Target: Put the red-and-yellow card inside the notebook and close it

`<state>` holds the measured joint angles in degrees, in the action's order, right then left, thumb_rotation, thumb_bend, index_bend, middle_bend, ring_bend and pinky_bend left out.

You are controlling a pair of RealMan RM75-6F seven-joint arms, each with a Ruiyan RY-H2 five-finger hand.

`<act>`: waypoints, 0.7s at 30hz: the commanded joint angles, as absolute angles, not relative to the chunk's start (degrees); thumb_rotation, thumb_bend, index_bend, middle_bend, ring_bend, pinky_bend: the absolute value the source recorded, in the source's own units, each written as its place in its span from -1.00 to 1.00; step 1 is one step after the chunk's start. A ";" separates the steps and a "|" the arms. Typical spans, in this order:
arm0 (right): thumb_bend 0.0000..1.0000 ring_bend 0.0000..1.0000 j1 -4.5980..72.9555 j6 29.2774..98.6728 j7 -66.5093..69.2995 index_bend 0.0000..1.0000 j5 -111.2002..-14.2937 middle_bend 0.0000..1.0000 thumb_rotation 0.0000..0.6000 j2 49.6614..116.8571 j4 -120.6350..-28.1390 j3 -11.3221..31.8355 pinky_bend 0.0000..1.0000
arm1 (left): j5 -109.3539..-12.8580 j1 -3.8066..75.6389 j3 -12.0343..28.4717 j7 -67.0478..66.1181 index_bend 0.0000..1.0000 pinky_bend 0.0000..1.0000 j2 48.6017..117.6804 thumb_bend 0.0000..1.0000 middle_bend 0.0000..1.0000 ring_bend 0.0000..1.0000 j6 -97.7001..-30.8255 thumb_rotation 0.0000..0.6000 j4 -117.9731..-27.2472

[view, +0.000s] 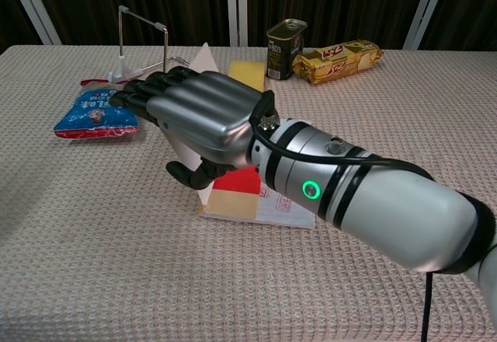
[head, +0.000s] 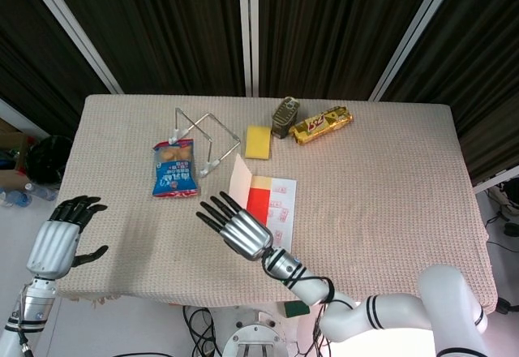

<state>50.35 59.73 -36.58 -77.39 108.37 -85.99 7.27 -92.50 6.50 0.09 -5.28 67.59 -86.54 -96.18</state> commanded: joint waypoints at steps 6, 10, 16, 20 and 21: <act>-0.10 -1.00 47.22 61.61 -39.39 -1.00 -78.19 -1.00 1.00 102.12 -92.36 4.72 -1.00 | -92.70 6.60 0.11 -5.73 -0.44 -0.59 67.28 -0.92 -0.58 -0.67 -86.48 1.00 -96.73; -0.11 -1.00 45.21 61.82 -39.82 -1.00 -77.21 -1.00 1.00 98.19 -95.49 2.85 -1.00 | -92.88 6.67 0.09 -5.83 -0.44 -0.59 67.40 -0.92 -0.58 -0.67 -86.46 1.00 -96.82; -0.11 -1.00 42.80 59.74 -38.36 -1.00 -73.37 -1.00 1.00 93.01 -97.88 0.31 -1.00 | -92.85 6.83 0.07 -6.05 -0.44 -0.59 67.68 -0.92 -0.58 -0.67 -86.10 1.00 -96.89; -0.11 -1.00 42.70 57.87 -35.46 -1.00 -73.28 -1.00 1.00 90.86 -98.26 0.05 -1.00 | -92.98 7.15 0.27 -6.37 -0.44 -0.59 67.66 -0.92 -0.58 -0.67 -85.90 1.00 -97.28; -0.11 -1.00 42.60 57.95 -34.68 -1.00 -73.87 -1.00 1.00 90.31 -98.41 0.08 -1.00 | -93.03 7.20 0.32 -6.47 -0.44 -0.59 67.61 -0.92 -0.58 -0.67 -85.91 1.00 -97.38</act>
<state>42.80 58.38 -35.72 -73.36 91.20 -98.07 0.25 -93.02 7.20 0.33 -6.49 67.60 -85.92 -97.41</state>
